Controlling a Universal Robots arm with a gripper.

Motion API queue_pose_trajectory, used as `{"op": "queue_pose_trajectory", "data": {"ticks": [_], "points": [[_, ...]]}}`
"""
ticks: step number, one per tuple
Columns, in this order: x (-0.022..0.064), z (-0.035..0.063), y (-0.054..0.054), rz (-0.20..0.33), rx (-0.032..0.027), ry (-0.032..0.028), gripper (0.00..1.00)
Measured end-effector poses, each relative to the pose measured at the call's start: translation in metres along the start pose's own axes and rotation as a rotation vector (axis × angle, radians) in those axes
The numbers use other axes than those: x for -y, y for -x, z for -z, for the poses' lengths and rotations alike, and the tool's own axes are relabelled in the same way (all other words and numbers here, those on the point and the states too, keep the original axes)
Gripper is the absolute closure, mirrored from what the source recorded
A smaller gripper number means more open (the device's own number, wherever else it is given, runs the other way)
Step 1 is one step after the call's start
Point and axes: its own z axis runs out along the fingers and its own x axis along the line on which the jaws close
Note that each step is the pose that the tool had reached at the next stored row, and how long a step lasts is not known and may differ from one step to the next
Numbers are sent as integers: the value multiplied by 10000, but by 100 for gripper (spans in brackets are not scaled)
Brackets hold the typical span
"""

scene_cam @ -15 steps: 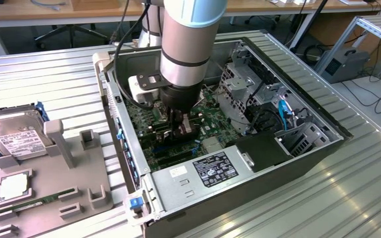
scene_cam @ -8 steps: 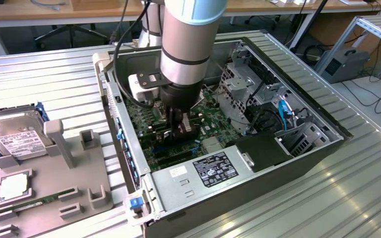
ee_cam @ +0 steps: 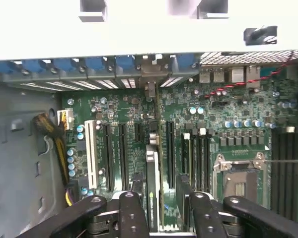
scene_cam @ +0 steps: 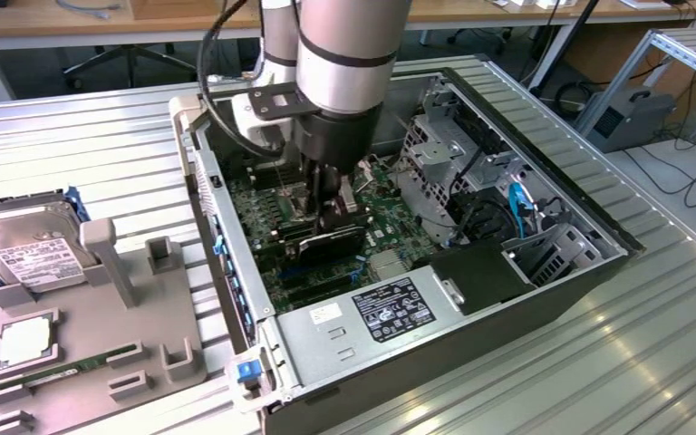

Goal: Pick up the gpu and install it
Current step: 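Insert the gpu into the slot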

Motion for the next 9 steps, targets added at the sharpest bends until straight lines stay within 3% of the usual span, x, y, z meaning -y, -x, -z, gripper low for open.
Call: {"op": "queue_pose_trajectory", "data": {"ticks": [2,5,7,9], "points": [[1,164,6,0,4,-13,60],[2,319,12,0,6,-24,60],[3,385,14,1,6,-33,60],[3,384,14,0,8,-35,60]]}}
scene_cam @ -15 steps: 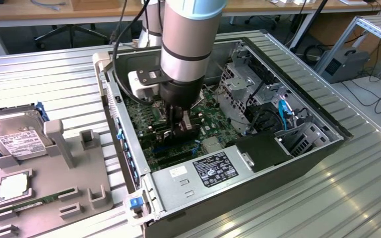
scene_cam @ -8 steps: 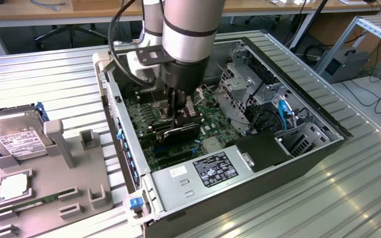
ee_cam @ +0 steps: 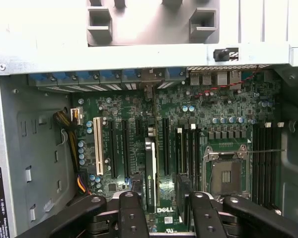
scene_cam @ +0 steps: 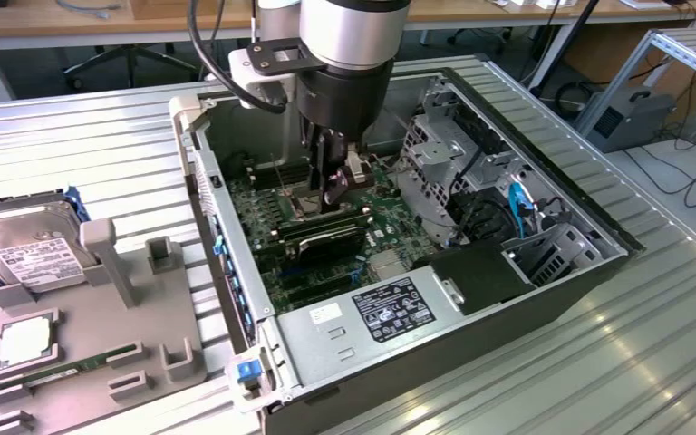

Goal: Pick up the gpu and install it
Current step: 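Insert the gpu into the slot, then press down on the gpu until it lock into place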

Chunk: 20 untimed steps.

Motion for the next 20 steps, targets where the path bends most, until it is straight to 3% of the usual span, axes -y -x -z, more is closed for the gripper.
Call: {"op": "queue_pose_trajectory", "data": {"ticks": [13,17,20], "points": [[0,1,0,0,-1,1,61],[0,1,0,0,-1,1,86],[0,1,0,0,-1,1,89]]}}
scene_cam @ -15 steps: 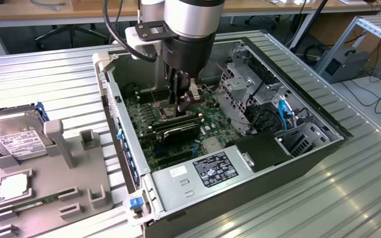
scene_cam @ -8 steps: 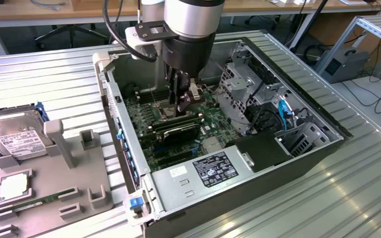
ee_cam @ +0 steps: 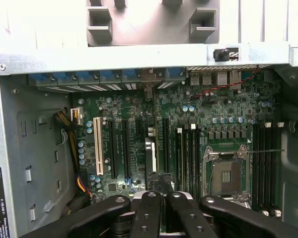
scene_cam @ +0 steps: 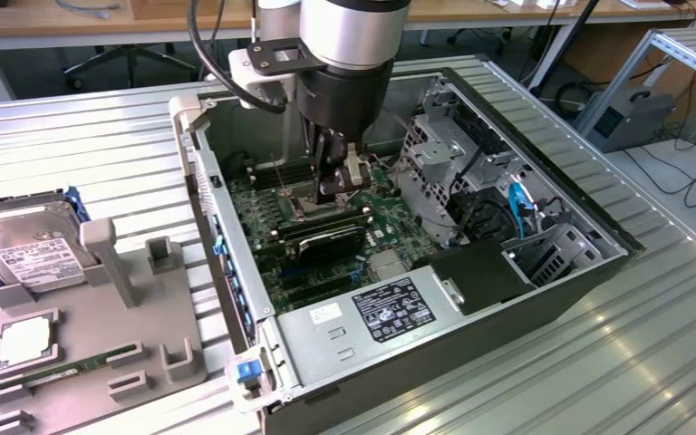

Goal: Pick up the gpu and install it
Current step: 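Press down on the gpu until it lock into place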

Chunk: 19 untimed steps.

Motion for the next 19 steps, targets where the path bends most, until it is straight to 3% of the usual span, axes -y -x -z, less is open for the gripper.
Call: {"op": "queue_pose_trajectory", "data": {"ticks": [6,19], "points": [[-1,-73,-3,1,-41,0,89],[-1,-83,-3,1,-40,-1,89]]}}
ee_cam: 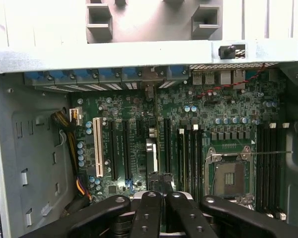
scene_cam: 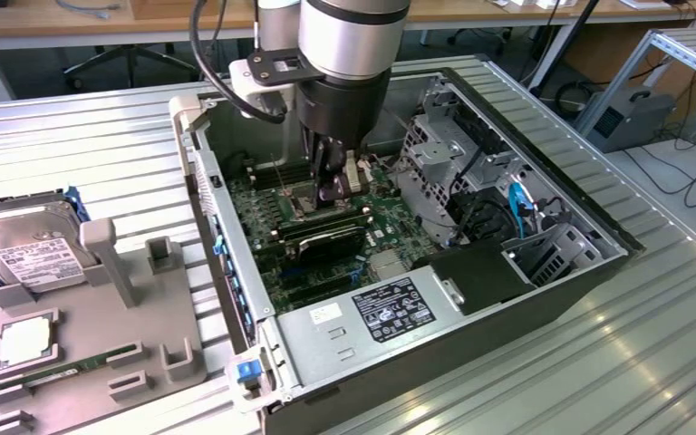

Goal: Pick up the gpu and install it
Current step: 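Press down on the gpu until it lock into place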

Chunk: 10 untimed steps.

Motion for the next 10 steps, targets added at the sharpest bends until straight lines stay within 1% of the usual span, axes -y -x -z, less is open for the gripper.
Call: {"op": "queue_pose_trajectory", "data": {"ticks": [1,4,10], "points": [[0,-4,0,0,2,-1,89],[0,-64,-2,0,-14,0,89],[-1,-67,-2,0,-15,0,89]]}}
